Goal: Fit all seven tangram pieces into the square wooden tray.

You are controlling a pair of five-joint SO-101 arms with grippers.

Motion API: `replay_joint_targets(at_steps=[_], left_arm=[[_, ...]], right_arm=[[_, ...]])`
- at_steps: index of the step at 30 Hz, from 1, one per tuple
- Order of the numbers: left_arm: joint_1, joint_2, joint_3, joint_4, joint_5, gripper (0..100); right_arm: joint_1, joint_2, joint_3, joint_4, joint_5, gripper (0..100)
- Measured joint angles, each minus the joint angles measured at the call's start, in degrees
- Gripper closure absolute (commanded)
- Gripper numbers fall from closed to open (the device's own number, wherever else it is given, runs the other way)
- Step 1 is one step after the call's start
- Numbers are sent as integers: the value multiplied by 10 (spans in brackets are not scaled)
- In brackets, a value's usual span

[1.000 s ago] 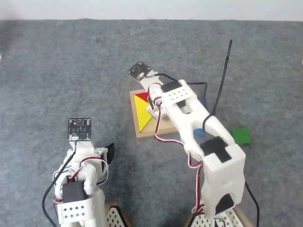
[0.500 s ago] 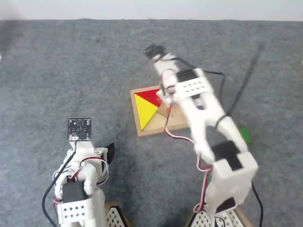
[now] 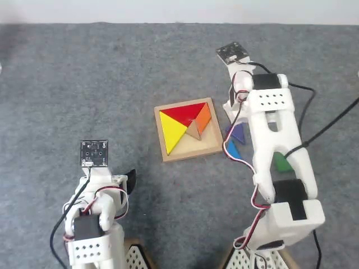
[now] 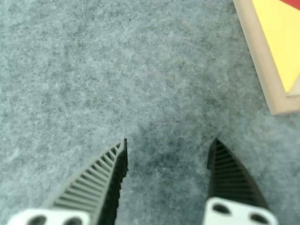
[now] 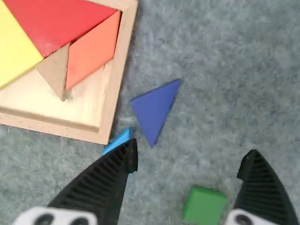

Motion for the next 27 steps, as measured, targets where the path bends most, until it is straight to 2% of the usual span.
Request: replay_joint_targets(at_steps=[10,27], left_arm=[[0,0,0,0,0,729],[0,0,0,0,0,729]], right_arm=[[-114,152,3,-120,-6,658],[-115,184,2,-179,-62,658]])
